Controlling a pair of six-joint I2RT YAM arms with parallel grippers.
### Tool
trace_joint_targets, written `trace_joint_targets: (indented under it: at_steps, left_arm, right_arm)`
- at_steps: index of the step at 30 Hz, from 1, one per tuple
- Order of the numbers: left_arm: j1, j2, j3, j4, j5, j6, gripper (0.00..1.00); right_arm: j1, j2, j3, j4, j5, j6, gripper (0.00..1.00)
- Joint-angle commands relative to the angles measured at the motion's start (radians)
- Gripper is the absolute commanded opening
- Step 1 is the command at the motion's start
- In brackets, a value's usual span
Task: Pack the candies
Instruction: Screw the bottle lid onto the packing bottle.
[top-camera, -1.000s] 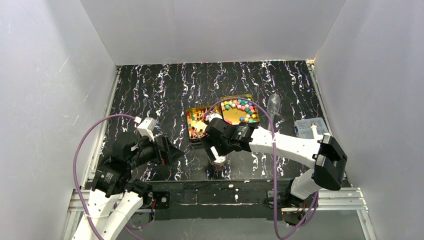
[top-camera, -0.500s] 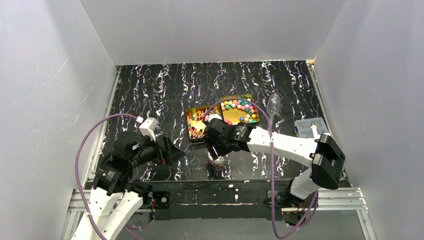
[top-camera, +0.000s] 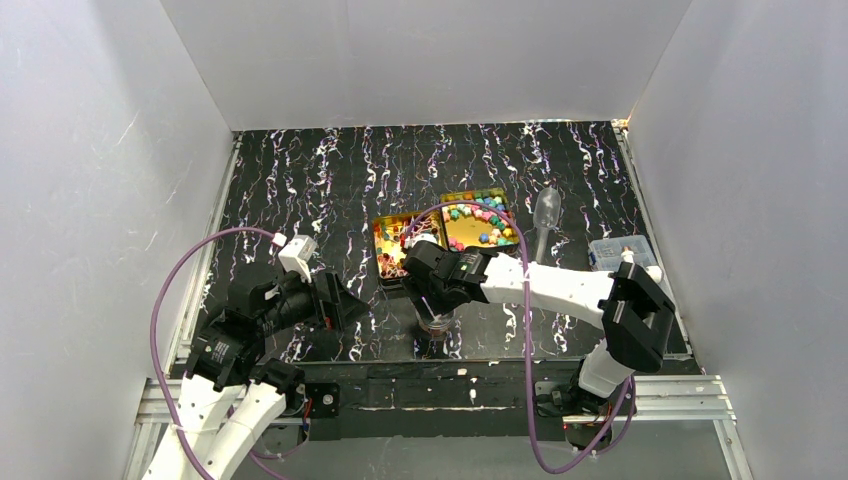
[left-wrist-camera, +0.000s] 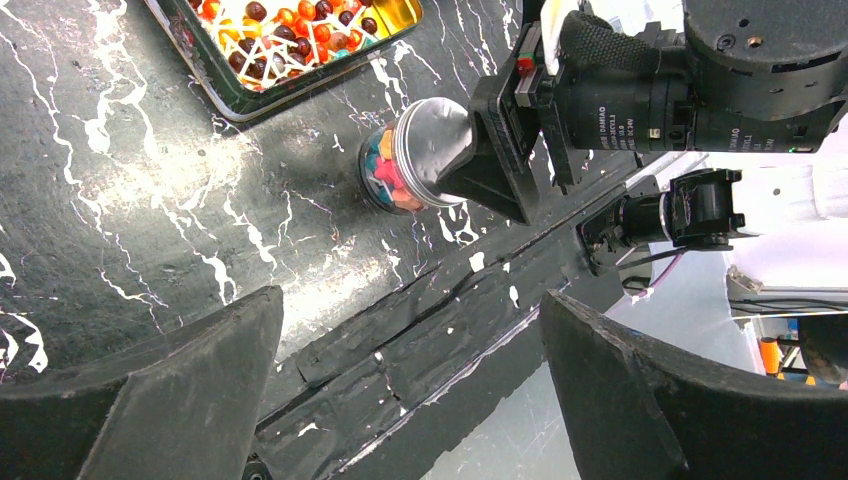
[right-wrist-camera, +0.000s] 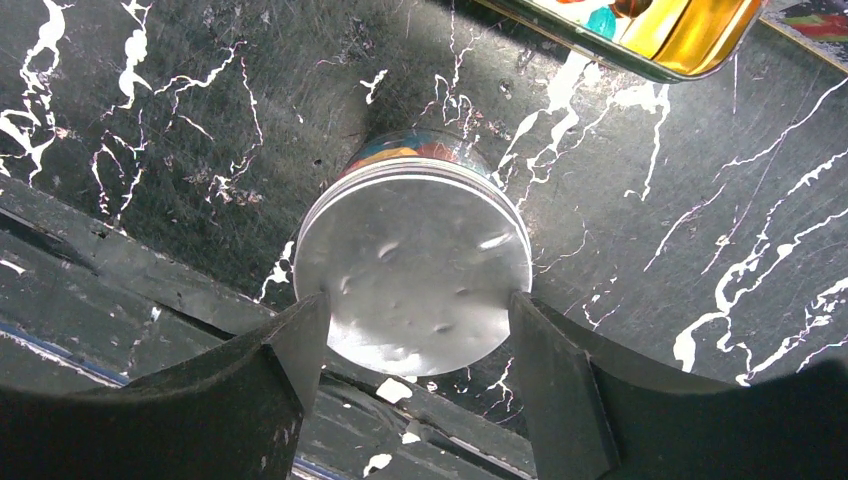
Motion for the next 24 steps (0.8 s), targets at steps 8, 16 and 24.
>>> trace_joint_targets:
  at_steps: [8, 16, 24]
  left_arm:
    - [0.006, -0.001, -0.004, 0.007, 0.015, 0.010, 0.99]
    - [0.006, 0.002, -0.006, 0.007, 0.015, 0.010, 0.99]
    - [0.007, 0.030, -0.006, 0.007, 0.032, 0.012, 0.99]
  right_arm:
    - [0.002, 0.028, 0.032, 0.028, -0.002, -0.008, 0.76]
    - [0.002, 0.043, 0.008, 0.023, -0.008, -0.011, 0.77]
    - [0.002, 0.093, 0.004, 0.000, 0.005, -0.027, 0.79]
